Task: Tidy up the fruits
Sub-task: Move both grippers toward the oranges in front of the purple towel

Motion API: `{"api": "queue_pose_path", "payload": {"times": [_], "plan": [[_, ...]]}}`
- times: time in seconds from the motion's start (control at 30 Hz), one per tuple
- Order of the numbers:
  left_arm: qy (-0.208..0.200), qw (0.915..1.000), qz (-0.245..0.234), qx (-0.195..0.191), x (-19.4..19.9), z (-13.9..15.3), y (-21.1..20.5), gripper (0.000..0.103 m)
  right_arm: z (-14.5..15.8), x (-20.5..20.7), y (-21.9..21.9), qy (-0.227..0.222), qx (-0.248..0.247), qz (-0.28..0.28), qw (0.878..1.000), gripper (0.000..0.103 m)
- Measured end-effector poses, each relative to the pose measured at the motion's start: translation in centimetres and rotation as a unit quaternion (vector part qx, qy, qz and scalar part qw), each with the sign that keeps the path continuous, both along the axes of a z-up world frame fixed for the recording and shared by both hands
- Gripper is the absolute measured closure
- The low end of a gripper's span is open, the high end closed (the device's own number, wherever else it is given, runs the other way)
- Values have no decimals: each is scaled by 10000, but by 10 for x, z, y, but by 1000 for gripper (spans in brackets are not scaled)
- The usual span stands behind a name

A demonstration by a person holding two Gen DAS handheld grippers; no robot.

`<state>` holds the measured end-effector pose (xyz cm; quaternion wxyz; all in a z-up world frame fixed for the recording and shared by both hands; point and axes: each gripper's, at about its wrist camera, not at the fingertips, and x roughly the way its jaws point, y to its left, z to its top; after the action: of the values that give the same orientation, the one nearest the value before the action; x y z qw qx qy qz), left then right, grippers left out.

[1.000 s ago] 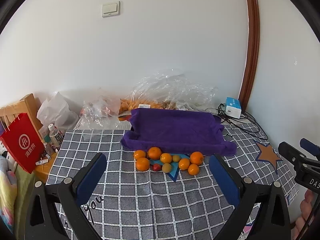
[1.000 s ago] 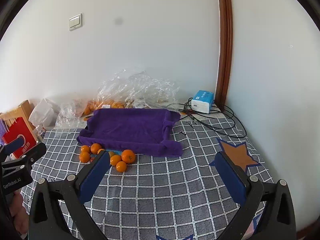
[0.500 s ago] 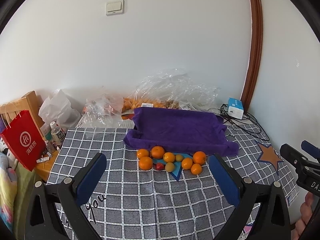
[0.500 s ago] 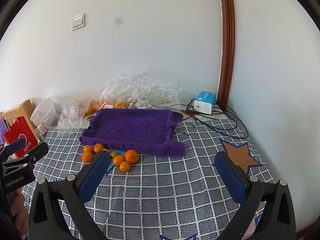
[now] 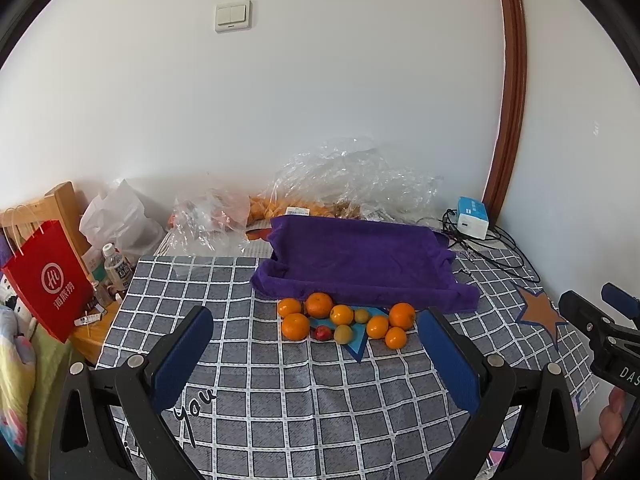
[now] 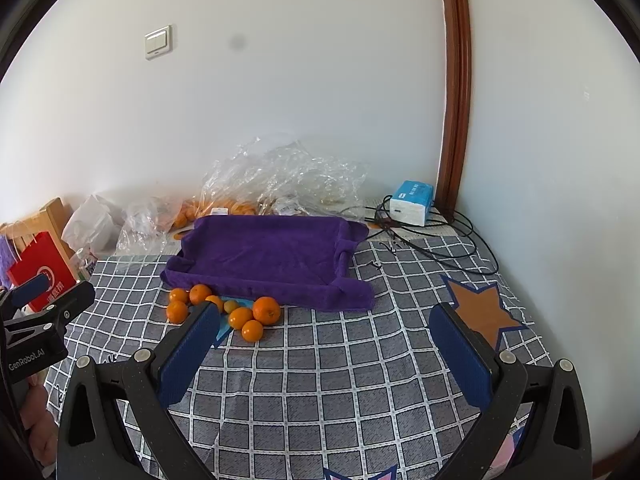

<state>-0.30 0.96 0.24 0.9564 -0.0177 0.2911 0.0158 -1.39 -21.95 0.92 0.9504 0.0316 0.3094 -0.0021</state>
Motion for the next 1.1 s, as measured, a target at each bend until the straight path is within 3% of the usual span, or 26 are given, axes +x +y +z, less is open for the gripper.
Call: {"api": "queue_pose_path", "payload": {"times": [1.1], "plan": [[-25, 10000, 37, -33, 0, -5, 13, 0, -7, -1, 15, 23, -39, 81, 10000, 0]]}}
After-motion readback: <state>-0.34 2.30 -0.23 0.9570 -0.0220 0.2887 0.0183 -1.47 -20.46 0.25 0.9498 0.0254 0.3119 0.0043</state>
